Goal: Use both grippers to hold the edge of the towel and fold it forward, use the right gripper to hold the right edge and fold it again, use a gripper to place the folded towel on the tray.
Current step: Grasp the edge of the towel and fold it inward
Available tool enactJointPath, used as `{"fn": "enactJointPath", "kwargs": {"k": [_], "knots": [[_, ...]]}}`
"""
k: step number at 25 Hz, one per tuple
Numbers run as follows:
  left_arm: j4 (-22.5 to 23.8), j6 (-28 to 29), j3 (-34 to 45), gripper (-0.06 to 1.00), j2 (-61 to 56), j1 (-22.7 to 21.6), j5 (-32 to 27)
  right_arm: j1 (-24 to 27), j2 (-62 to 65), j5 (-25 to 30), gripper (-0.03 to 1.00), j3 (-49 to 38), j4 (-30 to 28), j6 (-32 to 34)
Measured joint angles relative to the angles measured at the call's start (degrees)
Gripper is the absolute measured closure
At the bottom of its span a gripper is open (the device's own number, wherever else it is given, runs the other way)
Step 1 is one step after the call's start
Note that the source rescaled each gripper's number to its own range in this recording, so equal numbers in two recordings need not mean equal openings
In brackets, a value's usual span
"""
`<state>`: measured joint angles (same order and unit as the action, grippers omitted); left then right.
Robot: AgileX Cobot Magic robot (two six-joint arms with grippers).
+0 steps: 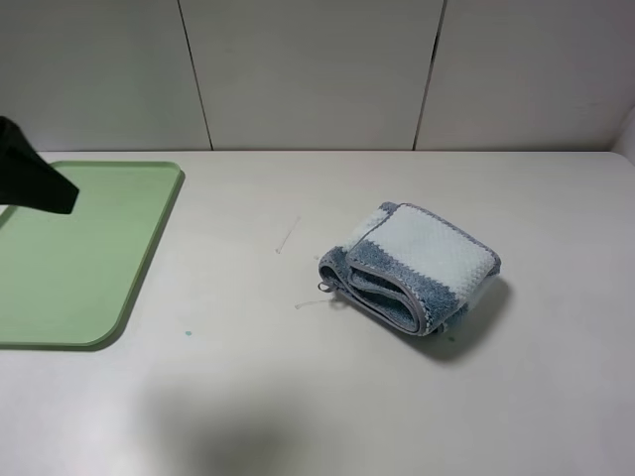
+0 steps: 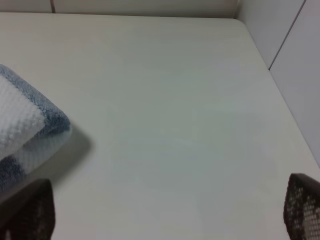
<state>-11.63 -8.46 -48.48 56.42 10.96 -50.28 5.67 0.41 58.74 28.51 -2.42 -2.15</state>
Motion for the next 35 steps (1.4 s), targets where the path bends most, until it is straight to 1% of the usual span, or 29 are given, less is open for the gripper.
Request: {"fn": "enactJointPath", "kwargs": {"k": [2,4,6,8,16,22,31,35], "knots": [[-4.60,-4.54,-0.79,-0.04,4.26,0.00,2.07,0.00,0.00,0.00,-0.03,0.00,0.00,0.00],[-8.11,-8.50,-1.82,-0.05,8.44,0.60,3.82,0.00,0.00,0.00,-0.03,0.00,0.00,0.00],[-9.57,-10.91,-3.47,-0.05,13.16,2.38,5.92,0.00,0.00,0.00,-0.03,0.00,0.00,0.00],[-9.83,-11.79,-5.53,-0.05,17.74,5.09,7.75,0.00,0.00,0.00,-0.03,0.00,0.00,0.00],[-10.41,-11.89,-19.13,-0.05,37.99,15.52,12.50,0.00,0.00,0.00,-0.03,0.00,0.00,0.00],[-10.65,-11.07,-29.84,-0.05,51.11,21.62,13.87,0.00,0.00,0.00,-0.03,0.00,0.00,0.00],[-10.65,-8.95,-44.34,-0.05,66.72,27.24,14.06,0.00,0.00,0.00,-0.03,0.00,0.00,0.00],[-10.65,-7.87,-48.90,-0.06,71.28,29.13,14.22,0.00,0.00,0.00,-0.03,0.00,0.00,0.00]]}}
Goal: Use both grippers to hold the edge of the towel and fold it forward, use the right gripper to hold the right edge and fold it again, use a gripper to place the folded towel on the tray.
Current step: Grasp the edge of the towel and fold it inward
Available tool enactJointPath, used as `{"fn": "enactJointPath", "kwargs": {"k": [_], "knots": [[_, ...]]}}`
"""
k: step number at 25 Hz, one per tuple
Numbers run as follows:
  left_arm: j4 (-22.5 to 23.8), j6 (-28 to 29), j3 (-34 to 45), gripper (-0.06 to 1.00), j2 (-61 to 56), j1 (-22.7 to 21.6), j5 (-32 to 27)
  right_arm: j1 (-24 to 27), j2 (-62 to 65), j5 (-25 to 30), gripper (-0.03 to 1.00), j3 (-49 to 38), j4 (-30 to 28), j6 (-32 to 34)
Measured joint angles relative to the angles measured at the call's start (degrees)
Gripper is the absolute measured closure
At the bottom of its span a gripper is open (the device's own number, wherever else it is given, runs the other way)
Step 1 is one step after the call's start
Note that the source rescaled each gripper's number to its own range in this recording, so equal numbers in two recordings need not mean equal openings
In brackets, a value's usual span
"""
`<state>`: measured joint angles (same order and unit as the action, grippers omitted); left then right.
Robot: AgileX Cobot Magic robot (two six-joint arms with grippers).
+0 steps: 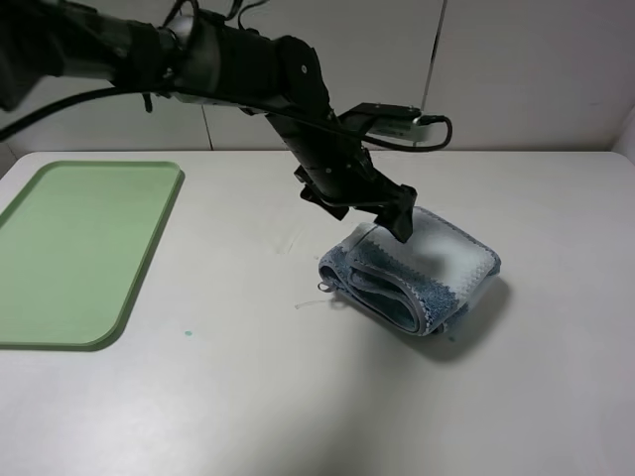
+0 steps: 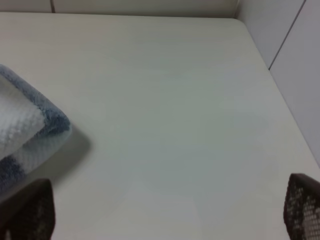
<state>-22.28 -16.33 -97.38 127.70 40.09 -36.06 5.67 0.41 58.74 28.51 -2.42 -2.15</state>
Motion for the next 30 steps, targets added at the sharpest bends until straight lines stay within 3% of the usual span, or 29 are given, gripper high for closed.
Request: {"fn": "enactJointPath", "kwargs": {"k": [9,16,30], "knots": [[0.35,2.76,-1.79,-0.06,4.40,1.55,2.16,0.00,0.00,0.00,-0.03,0.00,0.00,0.00],[5.61,7.40,-2.08,-0.06,4.76,2.06,4.43,0.00,0.00,0.00,-0.03,0.00,0.00,0.00],[3.21,7.74,-2.41,-0.06,9.77,4.96,13.43,0.00,0.00,0.00,-0.03,0.00,0.00,0.00]]}}
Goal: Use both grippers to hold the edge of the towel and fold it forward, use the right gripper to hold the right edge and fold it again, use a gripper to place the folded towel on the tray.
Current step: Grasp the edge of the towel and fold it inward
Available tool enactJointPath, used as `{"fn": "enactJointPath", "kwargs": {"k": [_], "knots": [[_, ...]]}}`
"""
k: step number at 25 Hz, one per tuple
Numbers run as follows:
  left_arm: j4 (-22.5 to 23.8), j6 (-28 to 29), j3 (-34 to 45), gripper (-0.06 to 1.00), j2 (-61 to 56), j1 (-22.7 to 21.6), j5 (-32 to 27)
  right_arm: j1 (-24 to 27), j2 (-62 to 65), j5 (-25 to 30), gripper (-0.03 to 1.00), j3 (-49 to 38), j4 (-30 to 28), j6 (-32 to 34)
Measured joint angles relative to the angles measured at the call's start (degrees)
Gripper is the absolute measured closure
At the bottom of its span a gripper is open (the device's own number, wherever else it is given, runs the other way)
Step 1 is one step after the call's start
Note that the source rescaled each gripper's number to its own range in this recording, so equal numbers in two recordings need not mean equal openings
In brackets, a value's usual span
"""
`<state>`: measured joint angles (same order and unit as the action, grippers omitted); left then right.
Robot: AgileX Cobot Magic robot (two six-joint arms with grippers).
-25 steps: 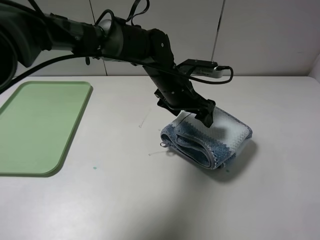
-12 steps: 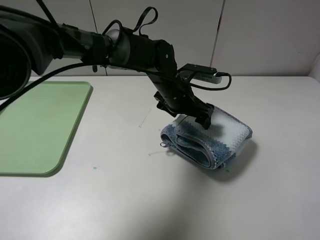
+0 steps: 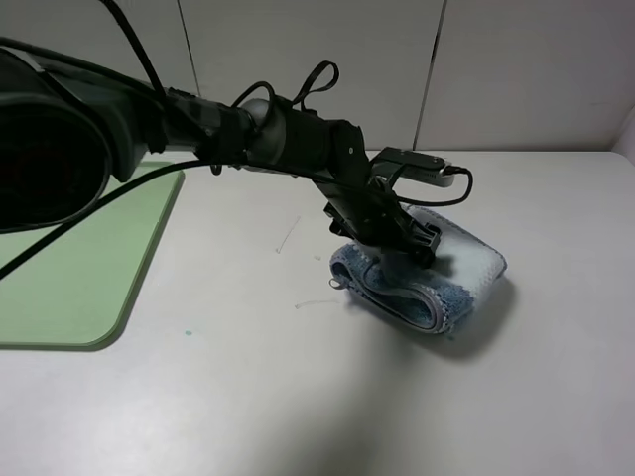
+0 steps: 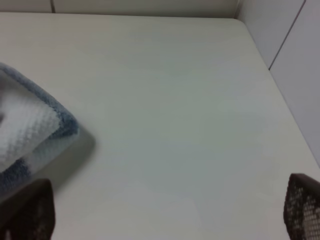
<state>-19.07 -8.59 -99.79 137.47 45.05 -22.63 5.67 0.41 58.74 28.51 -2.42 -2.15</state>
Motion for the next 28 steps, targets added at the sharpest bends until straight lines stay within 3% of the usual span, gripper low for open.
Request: {"fn": "enactJointPath", "kwargs": {"k": [10,13,19,28], "knots": [[-1.62,0.01,-0.61,-0.02,1.31,1.81,2.82,0.00,0.00,0.00,-0.03,0.00,0.00,0.00],[-2.19,0.13,-0.61,0.16,1.49,1.93,2.75,0.00,0.00,0.00,-0.03,0.00,0.00,0.00],[-3.22,1.11,-0.61,0.71,1.64,1.92,2.21,0.00,0.00,0.00,-0.03,0.00,0.00,0.00],[-3.33,3.69,-0.61,0.73,1.18,0.93,0.19,0.00,0.00,0.00,-0.03,0.00,0.00,0.00]]}}
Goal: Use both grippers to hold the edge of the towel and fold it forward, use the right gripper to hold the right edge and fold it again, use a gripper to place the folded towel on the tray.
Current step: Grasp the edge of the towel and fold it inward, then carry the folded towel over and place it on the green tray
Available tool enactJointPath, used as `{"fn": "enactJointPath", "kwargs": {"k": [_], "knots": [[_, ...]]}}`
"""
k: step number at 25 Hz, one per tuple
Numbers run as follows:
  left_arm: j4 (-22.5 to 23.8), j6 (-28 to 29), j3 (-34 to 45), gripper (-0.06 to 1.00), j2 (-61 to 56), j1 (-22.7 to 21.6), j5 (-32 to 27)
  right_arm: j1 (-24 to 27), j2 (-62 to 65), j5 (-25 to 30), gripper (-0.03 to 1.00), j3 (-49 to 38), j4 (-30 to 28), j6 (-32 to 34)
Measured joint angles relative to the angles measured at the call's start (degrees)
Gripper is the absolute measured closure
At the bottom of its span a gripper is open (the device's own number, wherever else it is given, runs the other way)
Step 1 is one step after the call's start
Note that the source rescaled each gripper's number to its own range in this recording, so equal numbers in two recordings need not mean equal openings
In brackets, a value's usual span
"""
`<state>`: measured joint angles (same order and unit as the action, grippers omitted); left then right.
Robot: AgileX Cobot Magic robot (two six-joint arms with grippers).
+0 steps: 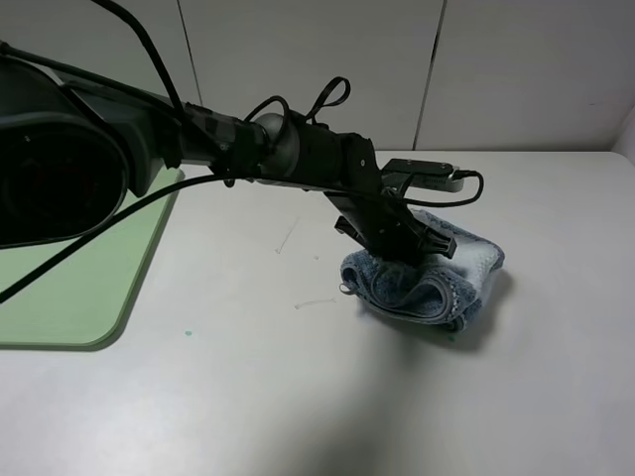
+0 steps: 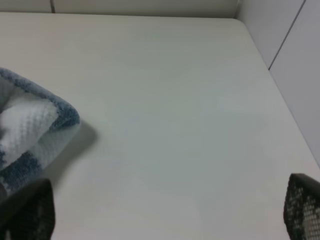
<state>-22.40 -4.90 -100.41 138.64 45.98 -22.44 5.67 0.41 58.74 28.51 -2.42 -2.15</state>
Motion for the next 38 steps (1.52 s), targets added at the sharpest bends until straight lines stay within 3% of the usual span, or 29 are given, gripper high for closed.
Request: {"fn": "enactJointPath", "kwargs": {"k": [8,19,23,28,38], "knots": [[3.63,0.31,0.26,0.73,-3.43,-2.90,-8.45,0.00,0.00,0.00,-0.03,0.00,0.00,0.00],[12.96,0.42,0.56,0.73,-9.34,-8.07,-19.44,0.00,0.00,0.00,-0.03,0.00,0.00,0.00],[13.88,0.42,3.51,0.73,-11.65,-9.77,-19.60,0.00,0.00,0.00,-0.03,0.00,0.00,0.00],[13.93,0.42,13.52,0.73,-17.00,-12.84,-16.22,0.00,0.00,0.00,-0.03,0.00,0.00,0.00],[14.49,-1.97,30.17,0.73,-29.95,-24.52,-12.63,0.00,0.00,0.00,-0.03,0.00,0.00,0.00]]}}
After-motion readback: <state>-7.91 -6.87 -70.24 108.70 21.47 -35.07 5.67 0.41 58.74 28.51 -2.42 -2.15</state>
